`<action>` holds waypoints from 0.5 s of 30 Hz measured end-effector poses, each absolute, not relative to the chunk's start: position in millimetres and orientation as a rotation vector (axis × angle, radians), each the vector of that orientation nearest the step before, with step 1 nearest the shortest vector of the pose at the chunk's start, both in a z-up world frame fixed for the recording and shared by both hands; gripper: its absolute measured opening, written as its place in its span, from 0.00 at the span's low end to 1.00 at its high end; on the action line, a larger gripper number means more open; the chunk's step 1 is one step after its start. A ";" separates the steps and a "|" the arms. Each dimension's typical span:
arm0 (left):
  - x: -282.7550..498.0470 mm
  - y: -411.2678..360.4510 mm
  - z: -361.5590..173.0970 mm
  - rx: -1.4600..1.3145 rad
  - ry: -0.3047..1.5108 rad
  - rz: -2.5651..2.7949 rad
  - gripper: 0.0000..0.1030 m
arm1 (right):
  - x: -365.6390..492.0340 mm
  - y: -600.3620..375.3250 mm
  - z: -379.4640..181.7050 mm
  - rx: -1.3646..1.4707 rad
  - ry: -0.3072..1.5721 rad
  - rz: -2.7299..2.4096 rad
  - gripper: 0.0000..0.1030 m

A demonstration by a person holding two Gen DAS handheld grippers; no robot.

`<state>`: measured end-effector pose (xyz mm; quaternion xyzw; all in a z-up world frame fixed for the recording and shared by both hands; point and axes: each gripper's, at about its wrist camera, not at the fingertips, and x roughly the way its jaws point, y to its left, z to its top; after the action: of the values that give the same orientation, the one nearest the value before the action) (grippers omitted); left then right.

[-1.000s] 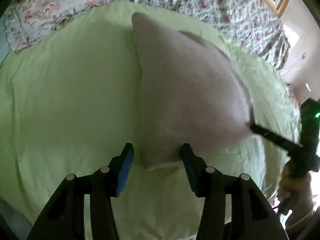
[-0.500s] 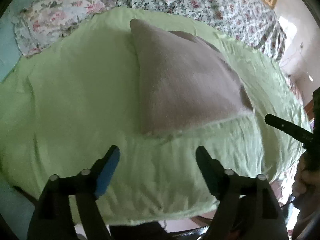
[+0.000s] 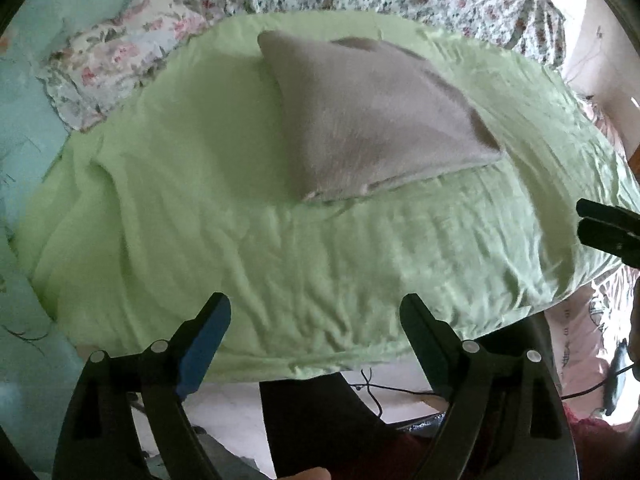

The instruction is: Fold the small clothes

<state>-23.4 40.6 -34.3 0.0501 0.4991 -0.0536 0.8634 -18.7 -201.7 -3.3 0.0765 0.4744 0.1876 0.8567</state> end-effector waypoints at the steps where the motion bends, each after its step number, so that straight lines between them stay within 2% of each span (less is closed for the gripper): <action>1: -24.8 40.3 -31.6 0.105 1.042 -0.115 0.87 | -20.9 -203.3 -0.4 0.169 0.989 0.399 0.89; 6: -16.6 40.8 -23.5 0.088 1.028 -0.113 0.88 | -19.9 -204.9 8.6 0.185 0.980 0.394 0.92; 15: 12.6 43.0 -43.9 0.073 1.068 -0.052 0.88 | 4.9 -192.3 -8.7 0.154 1.012 0.383 0.93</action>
<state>12.6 43.0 -43.9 0.0347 0.5088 -0.0249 0.8598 4.9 -192.3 -8.7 0.0733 0.4810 0.1820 0.8545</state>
